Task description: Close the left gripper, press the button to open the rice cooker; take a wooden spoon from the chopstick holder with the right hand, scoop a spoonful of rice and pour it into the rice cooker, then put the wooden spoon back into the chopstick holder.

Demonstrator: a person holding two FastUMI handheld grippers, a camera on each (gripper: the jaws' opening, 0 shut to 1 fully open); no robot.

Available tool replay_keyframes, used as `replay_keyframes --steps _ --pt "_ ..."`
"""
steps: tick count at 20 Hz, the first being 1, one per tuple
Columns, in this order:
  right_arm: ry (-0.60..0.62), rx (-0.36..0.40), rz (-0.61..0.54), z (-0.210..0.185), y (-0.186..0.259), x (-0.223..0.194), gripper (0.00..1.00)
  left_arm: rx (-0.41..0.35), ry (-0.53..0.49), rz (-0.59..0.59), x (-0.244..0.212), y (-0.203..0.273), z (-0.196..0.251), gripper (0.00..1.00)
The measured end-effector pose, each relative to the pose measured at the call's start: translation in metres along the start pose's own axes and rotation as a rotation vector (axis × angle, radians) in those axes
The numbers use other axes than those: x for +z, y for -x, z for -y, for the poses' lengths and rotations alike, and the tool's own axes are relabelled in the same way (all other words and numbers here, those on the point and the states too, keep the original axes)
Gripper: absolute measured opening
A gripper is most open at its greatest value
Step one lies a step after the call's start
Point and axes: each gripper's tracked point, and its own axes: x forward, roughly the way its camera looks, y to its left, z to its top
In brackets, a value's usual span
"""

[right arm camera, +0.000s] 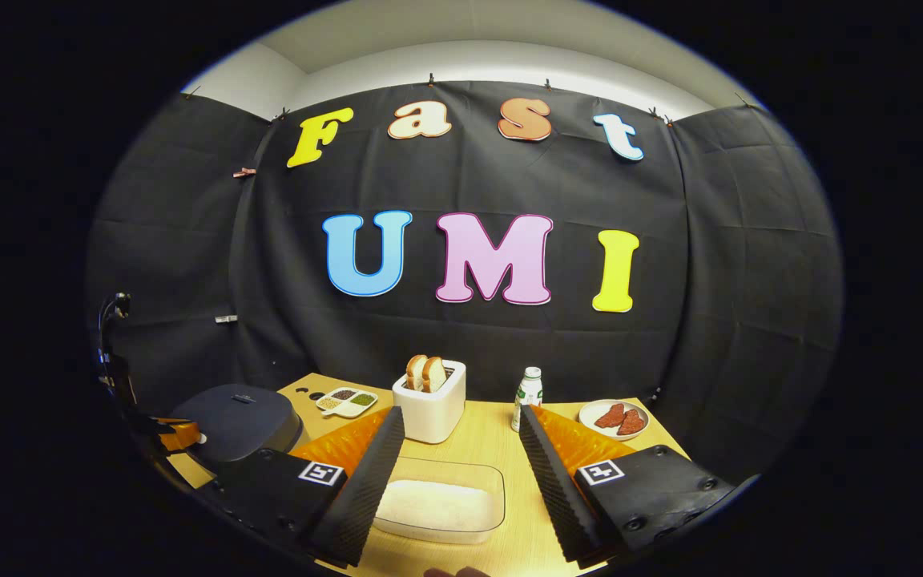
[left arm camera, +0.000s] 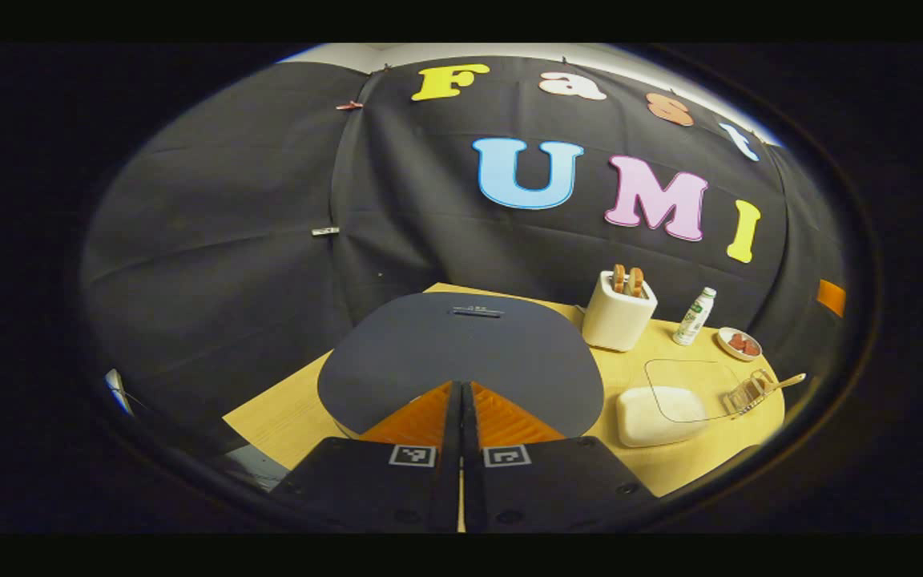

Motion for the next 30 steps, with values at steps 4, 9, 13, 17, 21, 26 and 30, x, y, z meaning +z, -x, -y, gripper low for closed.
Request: replay_keyframes --steps 4,9,13,17,21,26,30 --pt "-0.010 0.005 0.009 -0.001 0.002 0.002 0.90 0.008 0.016 0.007 -0.002 0.000 0.001 0.08" --pt "-0.014 -0.002 0.001 0.004 0.007 0.000 0.90 0.001 0.004 0.041 -0.002 0.001 0.001 0.05" --pt "-0.026 -0.003 -0.008 0.011 0.014 -0.003 0.90 0.022 -0.031 0.087 0.011 0.007 0.002 0.10" --pt "-0.040 -0.012 -0.038 0.019 0.019 -0.015 0.90 0.027 -0.110 0.209 0.060 0.026 0.015 0.19" --pt "-0.072 -0.023 -0.045 0.028 0.023 -0.015 0.91 0.022 -0.110 0.274 0.095 0.034 0.026 0.41" --pt "-0.085 -0.022 -0.074 0.036 0.028 -0.024 0.91 0.045 -0.179 0.386 0.129 0.061 0.036 0.60" --pt "-0.084 -0.022 -0.064 0.042 0.032 -0.021 0.91 0.026 -0.176 0.468 0.145 0.089 0.052 0.71"
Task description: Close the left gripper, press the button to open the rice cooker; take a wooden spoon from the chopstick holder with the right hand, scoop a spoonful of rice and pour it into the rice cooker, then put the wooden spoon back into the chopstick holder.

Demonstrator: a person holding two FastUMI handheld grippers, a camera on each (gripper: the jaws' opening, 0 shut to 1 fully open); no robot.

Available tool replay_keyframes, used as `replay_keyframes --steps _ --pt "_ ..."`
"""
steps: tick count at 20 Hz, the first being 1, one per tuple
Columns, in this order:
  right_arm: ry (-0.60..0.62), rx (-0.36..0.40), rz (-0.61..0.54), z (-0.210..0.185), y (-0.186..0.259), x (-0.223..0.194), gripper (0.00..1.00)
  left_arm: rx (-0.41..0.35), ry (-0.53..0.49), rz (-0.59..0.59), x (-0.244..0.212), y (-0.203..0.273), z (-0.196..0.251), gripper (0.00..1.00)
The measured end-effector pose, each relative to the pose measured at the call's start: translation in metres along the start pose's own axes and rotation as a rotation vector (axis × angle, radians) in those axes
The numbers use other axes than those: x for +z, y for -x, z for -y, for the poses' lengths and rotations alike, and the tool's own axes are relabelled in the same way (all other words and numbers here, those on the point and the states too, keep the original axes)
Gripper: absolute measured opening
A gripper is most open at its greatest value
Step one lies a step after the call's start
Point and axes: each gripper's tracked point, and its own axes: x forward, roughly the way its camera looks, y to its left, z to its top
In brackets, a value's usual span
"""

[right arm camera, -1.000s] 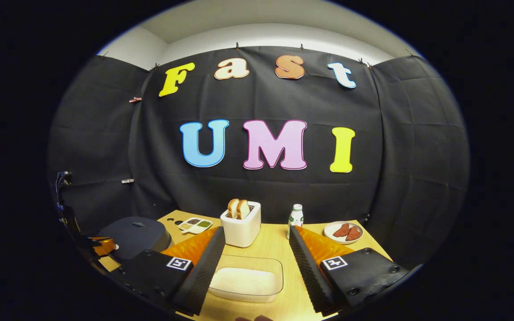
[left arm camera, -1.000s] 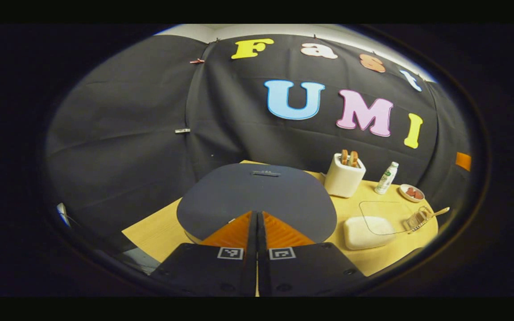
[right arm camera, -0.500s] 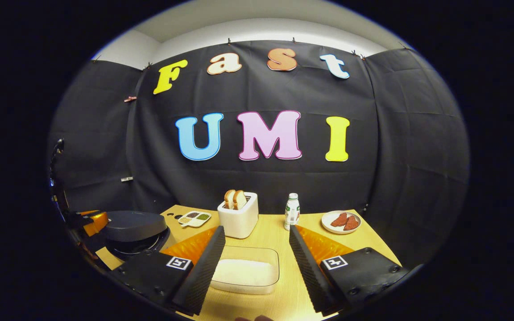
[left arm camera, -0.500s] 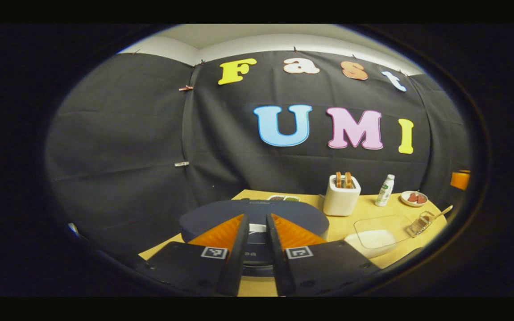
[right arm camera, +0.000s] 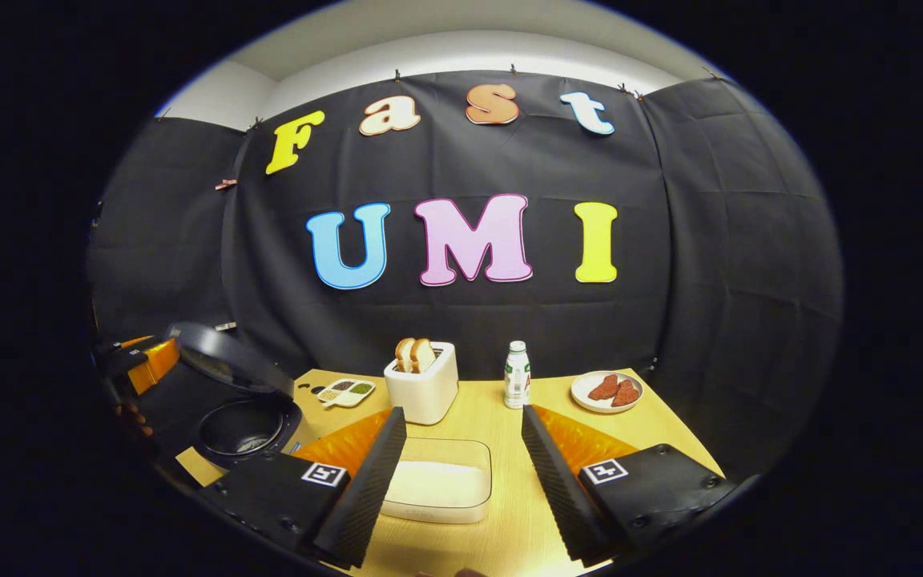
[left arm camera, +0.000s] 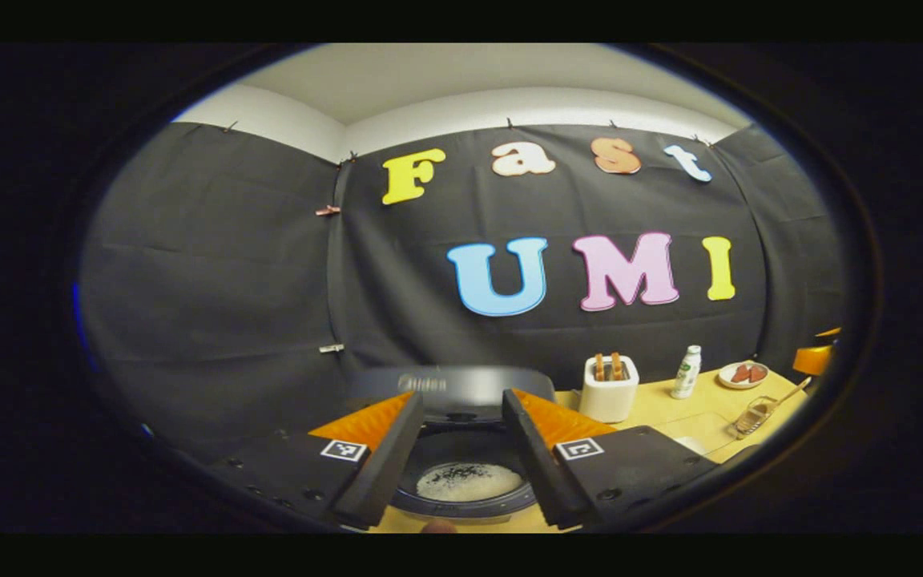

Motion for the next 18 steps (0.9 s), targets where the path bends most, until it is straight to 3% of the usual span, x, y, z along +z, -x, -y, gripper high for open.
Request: replay_keyframes --steps 7,18 --pt "-0.010 -0.039 -0.017 0.035 0.002 -0.008 0.91 -0.022 0.039 0.001 0.006 0.018 0.018 0.86" --pt "-0.059 -0.218 -0.075 0.154 0.007 -0.044 0.91 0.010 0.103 -0.052 0.000 0.034 0.033 0.86"
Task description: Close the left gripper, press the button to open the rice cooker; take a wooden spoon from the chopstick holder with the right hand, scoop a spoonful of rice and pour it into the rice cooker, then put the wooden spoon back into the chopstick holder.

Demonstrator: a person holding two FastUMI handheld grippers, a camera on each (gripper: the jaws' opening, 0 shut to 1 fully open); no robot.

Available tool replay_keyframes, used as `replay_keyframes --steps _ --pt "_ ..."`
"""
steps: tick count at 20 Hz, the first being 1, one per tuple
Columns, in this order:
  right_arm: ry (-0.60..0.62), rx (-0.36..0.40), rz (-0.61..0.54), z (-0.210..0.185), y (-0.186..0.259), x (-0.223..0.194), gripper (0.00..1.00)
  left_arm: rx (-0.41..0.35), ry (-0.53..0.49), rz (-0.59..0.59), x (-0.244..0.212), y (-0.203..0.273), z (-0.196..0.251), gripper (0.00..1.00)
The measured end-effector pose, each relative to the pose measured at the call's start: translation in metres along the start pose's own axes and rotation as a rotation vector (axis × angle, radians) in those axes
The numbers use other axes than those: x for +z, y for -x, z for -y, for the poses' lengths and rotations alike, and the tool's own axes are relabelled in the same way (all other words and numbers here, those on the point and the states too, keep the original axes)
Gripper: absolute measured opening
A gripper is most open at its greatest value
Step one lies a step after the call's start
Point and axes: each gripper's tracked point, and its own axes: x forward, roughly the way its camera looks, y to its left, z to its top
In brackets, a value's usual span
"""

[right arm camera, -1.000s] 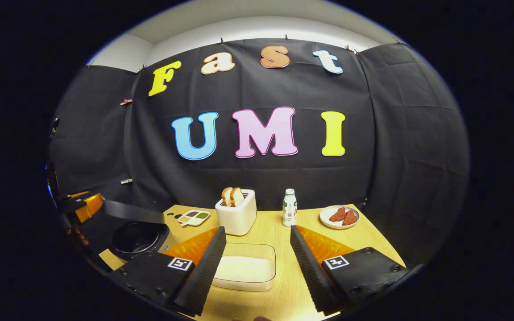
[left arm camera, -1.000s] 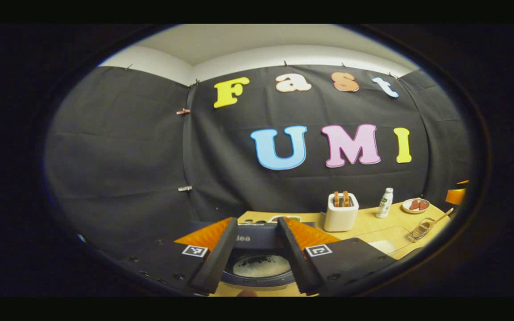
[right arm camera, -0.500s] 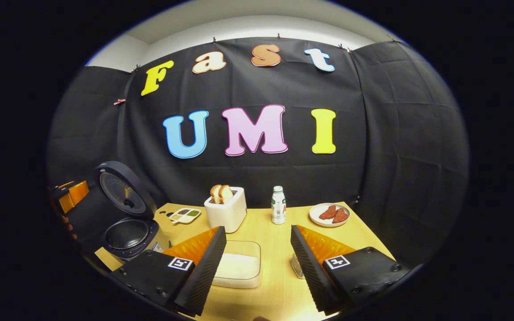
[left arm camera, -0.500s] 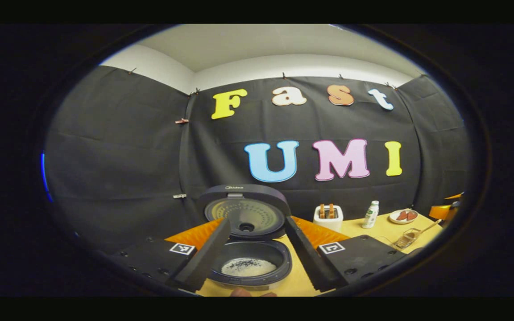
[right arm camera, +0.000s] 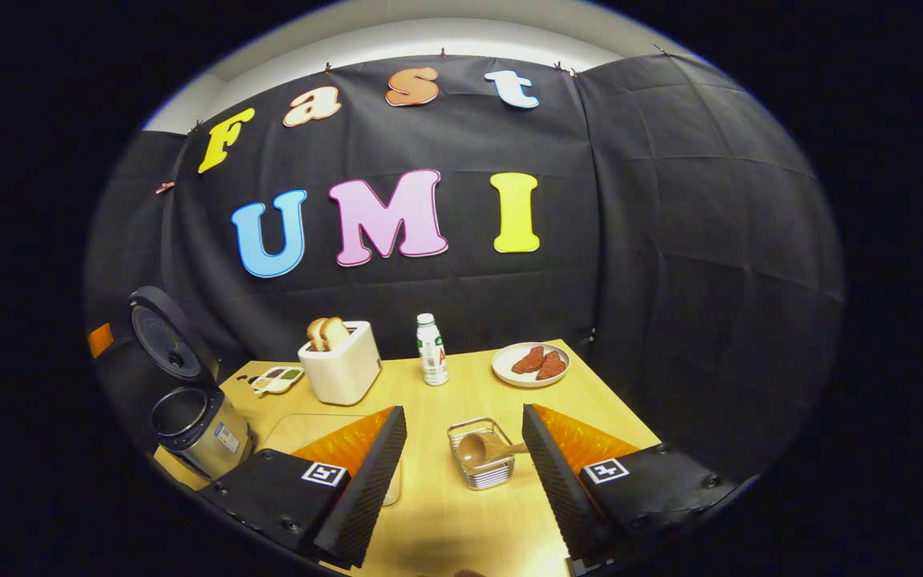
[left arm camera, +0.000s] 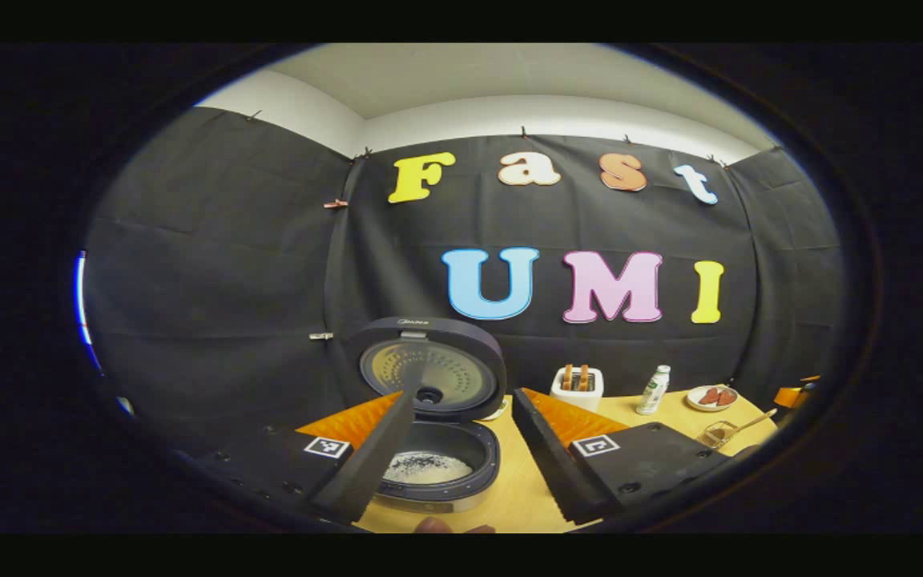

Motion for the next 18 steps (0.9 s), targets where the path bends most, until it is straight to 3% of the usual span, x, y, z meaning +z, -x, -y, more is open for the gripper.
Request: replay_keyframes --steps 5,8,18 --pt "-0.040 -0.082 -0.024 0.060 -0.023 -0.011 0.91 0.021 0.003 -0.016 0.001 0.008 0.009 0.86" --pt "-0.154 -0.120 -0.057 0.086 -0.038 -0.020 0.90 0.033 -0.010 -0.020 0.003 0.013 0.016 0.86" --pt "-0.318 -0.131 -0.188 0.097 -0.094 -0.083 0.91 0.042 -0.050 -0.029 0.011 0.027 0.047 0.86"
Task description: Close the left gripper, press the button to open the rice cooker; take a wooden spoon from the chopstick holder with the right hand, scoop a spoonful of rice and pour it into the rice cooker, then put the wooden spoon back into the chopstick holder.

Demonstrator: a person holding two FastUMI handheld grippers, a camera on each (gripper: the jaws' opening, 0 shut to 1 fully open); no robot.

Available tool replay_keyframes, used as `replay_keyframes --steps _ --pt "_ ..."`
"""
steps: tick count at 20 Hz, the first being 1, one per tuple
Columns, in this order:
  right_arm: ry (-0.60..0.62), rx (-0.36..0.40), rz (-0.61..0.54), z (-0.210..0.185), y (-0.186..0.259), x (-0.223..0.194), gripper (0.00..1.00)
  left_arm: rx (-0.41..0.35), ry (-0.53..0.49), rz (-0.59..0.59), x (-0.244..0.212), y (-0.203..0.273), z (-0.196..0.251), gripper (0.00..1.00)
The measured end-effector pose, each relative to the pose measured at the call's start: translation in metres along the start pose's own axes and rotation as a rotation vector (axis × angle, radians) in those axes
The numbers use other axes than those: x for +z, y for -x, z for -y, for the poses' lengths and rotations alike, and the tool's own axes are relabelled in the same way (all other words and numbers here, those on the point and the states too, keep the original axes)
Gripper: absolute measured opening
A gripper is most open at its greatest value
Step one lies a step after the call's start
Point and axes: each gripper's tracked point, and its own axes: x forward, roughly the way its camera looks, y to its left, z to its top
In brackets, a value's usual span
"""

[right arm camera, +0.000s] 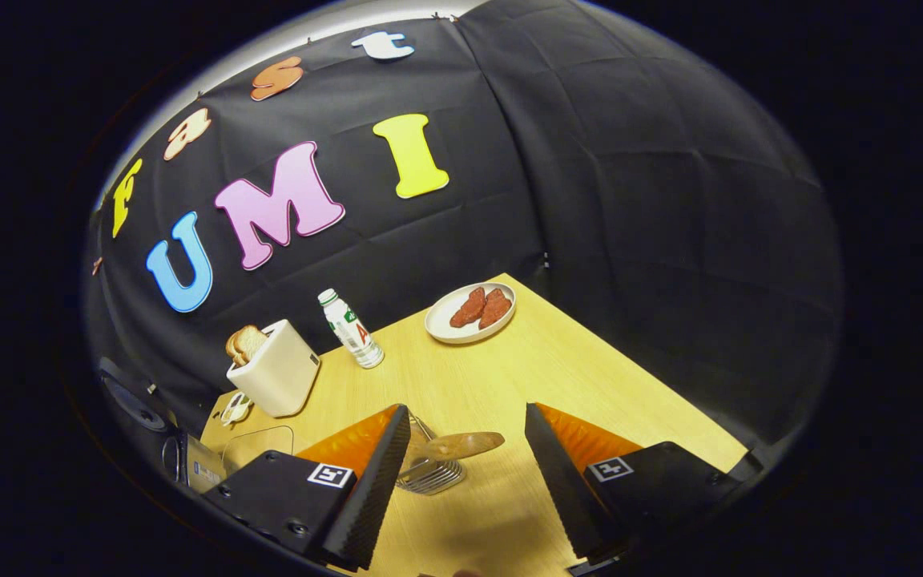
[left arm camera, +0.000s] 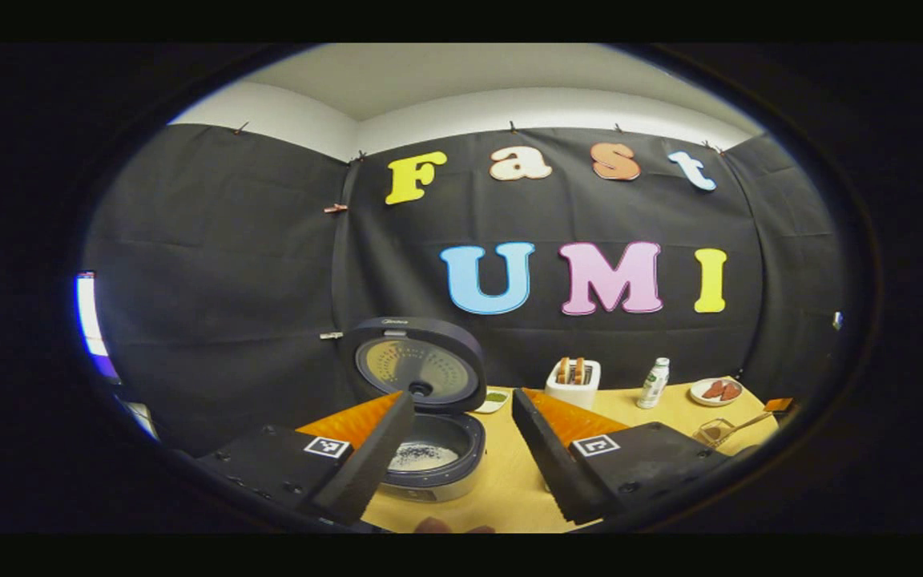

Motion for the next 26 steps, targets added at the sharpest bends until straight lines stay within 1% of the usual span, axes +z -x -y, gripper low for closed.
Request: replay_keyframes --steps 3,6,9,10,11,14,15,16,18,20,21,22,23,24,26 --pt "-0.052 0.004 -0.047 -0.002 -0.017 -0.016 0.91 0.002 -0.003 -0.014 -0.002 0.003 0.005 0.86" --pt "-0.112 0.033 -0.090 -0.013 -0.031 -0.030 0.90 0.005 -0.009 -0.017 -0.001 0.006 0.008 0.86" --pt "-0.141 0.052 -0.073 -0.024 -0.040 -0.029 0.88 0.008 -0.017 -0.026 -0.003 0.007 0.008 0.86" --pt "-0.141 0.057 -0.075 -0.027 -0.042 -0.030 0.80 0.008 -0.017 -0.030 -0.005 0.008 0.008 0.86" --pt "-0.145 0.064 -0.079 -0.030 -0.044 -0.030 0.82 0.010 -0.017 -0.033 -0.005 0.009 0.007 0.86" --pt "-0.162 0.070 -0.080 -0.030 -0.046 -0.027 0.68 0.013 -0.024 -0.039 -0.008 0.008 0.004 0.87" --pt "-0.160 0.073 -0.083 -0.031 -0.045 -0.030 0.57 0.013 -0.027 -0.038 -0.007 0.008 0.003 0.86" --pt "-0.148 0.065 -0.086 -0.030 -0.045 -0.030 0.57 0.011 -0.028 -0.037 -0.008 0.007 0.003 0.86" --pt "-0.138 0.057 -0.071 -0.033 -0.042 -0.029 0.34 0.009 -0.032 -0.035 -0.008 0.006 0.002 0.86" --pt "-0.118 0.061 -0.057 -0.042 -0.044 -0.023 0.30 0.007 -0.030 -0.029 -0.007 0.005 0.001 0.86" --pt "-0.108 0.078 -0.058 -0.051 -0.033 -0.021 0.26 0.004 -0.028 -0.027 -0.005 0.006 0.001 0.86" --pt "-0.091 0.089 -0.052 -0.060 -0.035 -0.020 0.22 0.001 -0.027 -0.024 -0.006 0.006 0.000 0.86" --pt "-0.075 0.098 -0.046 -0.065 -0.033 -0.020 0.21 0.000 -0.028 -0.021 -0.005 0.006 -0.001 0.86" --pt "-0.061 0.103 -0.024 -0.070 -0.031 -0.012 0.18 -0.002 -0.028 -0.017 -0.004 0.005 -0.002 0.86" --pt "-0.039 0.115 0.026 -0.079 -0.026 0.007 0.18 -0.006 -0.024 -0.009 -0.004 0.005 -0.006 0.86"
